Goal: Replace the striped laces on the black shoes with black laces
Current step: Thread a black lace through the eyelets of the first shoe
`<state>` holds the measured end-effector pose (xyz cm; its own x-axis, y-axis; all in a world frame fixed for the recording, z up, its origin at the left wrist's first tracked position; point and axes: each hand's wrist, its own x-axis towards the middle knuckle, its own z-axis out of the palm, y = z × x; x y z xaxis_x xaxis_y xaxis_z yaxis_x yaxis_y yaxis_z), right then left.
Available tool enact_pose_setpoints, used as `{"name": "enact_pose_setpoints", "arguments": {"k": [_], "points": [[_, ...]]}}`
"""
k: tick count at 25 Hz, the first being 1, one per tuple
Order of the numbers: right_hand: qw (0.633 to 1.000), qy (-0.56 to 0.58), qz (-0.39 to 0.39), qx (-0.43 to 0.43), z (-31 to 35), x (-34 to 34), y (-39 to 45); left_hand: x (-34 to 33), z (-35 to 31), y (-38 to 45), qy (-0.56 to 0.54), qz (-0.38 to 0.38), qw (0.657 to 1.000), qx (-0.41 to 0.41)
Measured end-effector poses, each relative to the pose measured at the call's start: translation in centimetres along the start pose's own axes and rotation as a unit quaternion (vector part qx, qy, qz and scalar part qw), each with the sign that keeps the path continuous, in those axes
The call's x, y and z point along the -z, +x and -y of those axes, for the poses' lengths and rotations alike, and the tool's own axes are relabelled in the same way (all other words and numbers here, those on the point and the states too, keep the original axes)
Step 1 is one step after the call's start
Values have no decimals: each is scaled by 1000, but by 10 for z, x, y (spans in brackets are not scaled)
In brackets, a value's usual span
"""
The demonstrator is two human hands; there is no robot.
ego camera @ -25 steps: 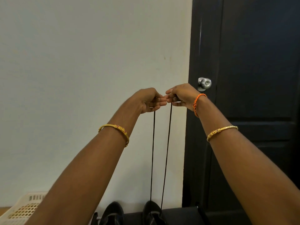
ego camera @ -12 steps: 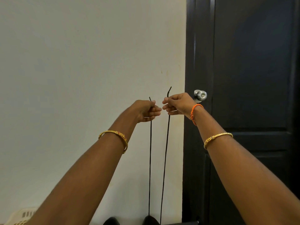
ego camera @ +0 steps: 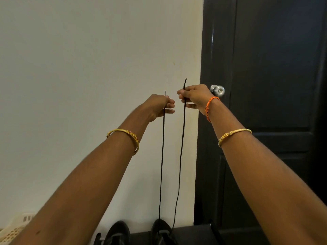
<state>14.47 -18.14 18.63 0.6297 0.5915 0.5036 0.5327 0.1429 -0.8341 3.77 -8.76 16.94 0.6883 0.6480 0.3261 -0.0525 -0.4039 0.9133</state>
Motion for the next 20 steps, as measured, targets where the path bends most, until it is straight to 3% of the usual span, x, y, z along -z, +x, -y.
{"name": "enact_pose_setpoints", "arguments": {"k": [4,8,11,13,15,20], "points": [[998,-21,-1,-62,-60,-6,-30,-1,59,-5,166,-57,984,-30],[983,-92,10,-156,-187,-23,-82,-9,192,-33,319,3,946,55],[964,-96,7,-248,-291,-45,-124,-27,301,-63,372,39,914,156],[953,-94,7,-286,-349,-66,-151,-43,360,-83,362,45,909,202],[949,-65,5,-310,-392,-88,-171,-60,404,-96,297,37,928,221],[935,-16,15,-355,-447,-126,-193,-91,461,-105,197,-16,953,230]]}}
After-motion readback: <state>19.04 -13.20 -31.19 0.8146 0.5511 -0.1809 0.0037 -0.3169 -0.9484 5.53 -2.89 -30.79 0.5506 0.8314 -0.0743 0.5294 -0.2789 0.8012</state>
